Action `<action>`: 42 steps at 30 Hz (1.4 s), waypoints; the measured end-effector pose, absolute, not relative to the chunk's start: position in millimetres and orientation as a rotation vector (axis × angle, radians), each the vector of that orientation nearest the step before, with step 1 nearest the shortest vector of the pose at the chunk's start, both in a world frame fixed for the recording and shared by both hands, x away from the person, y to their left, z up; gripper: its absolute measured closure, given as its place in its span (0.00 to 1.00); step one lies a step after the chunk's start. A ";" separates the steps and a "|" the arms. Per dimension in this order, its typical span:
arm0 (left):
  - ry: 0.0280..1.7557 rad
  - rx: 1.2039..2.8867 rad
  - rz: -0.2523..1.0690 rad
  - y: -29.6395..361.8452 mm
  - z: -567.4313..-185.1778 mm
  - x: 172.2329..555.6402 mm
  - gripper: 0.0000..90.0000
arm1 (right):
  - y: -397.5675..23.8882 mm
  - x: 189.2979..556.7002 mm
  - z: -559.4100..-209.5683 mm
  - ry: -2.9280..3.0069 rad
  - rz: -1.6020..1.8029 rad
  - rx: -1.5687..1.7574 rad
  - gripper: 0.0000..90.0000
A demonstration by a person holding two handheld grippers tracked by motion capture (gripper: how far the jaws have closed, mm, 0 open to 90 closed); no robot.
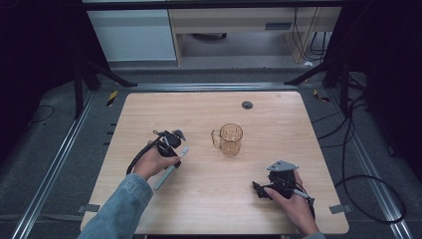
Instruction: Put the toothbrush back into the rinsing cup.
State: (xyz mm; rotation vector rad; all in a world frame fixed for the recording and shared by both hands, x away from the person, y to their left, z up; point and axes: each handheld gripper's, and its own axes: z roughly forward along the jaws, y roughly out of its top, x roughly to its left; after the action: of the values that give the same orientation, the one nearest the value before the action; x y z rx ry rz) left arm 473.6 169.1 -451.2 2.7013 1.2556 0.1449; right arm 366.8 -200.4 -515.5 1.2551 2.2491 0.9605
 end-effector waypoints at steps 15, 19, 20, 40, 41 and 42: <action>1.253 2.733 0.101 166.3 -457.6 479.2 0.67 | -199.6 366.2 -514.6 2.250 0.968 1.282 0.00; 1.259 2.734 0.097 166.6 -458.4 480.1 0.70 | -199.6 366.2 -514.6 2.250 0.968 1.281 0.00; 1.259 2.735 0.097 166.9 -458.4 480.5 0.71 | -199.7 366.2 -514.6 2.250 0.968 1.281 0.00; 1.283 2.730 0.083 166.6 -463.7 484.7 0.78 | -199.6 366.1 -514.6 2.247 0.969 1.285 0.01; 1.285 2.730 0.084 166.8 -463.6 485.1 0.78 | -199.8 366.3 -514.7 2.247 0.966 1.281 0.01; 1.287 2.730 0.085 167.1 -463.7 485.6 0.78 | -199.6 366.2 -514.6 2.247 0.969 1.285 0.01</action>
State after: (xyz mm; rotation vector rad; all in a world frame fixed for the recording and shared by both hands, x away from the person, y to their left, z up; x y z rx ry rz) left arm 485.6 167.1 -463.7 2.7302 1.2869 0.0853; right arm 366.2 -199.6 -514.6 1.2846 2.2475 0.9691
